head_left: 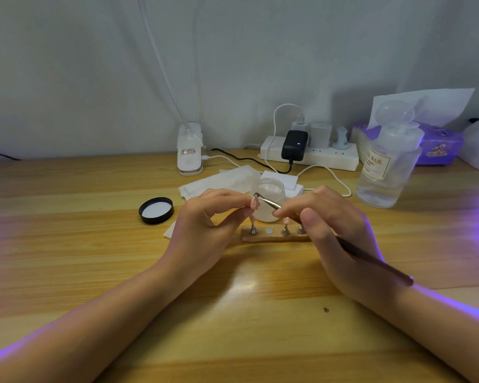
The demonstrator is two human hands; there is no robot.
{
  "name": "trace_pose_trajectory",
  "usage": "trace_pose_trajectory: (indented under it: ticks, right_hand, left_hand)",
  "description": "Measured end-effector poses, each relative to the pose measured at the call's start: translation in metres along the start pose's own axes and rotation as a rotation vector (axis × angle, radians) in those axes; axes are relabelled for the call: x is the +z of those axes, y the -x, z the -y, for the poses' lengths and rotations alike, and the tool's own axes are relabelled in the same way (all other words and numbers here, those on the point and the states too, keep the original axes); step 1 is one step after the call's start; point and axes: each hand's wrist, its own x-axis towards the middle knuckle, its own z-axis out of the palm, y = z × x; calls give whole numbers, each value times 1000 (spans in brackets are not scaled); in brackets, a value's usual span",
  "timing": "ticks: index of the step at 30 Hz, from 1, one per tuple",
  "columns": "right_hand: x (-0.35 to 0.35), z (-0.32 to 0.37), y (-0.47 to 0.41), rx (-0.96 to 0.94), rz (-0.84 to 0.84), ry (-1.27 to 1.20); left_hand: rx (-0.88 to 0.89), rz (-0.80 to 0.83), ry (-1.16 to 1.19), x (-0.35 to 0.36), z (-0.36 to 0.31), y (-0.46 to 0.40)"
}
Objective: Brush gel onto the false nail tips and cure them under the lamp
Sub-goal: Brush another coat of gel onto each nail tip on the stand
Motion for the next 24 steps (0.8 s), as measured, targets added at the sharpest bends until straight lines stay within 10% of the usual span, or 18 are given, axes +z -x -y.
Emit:
trace_pose_trajectory:
  ticks: [24]
  right_hand:
    - [0, 6, -3, -23, -9, 98]
  left_hand:
    - [15, -5, 6, 1, -2, 1]
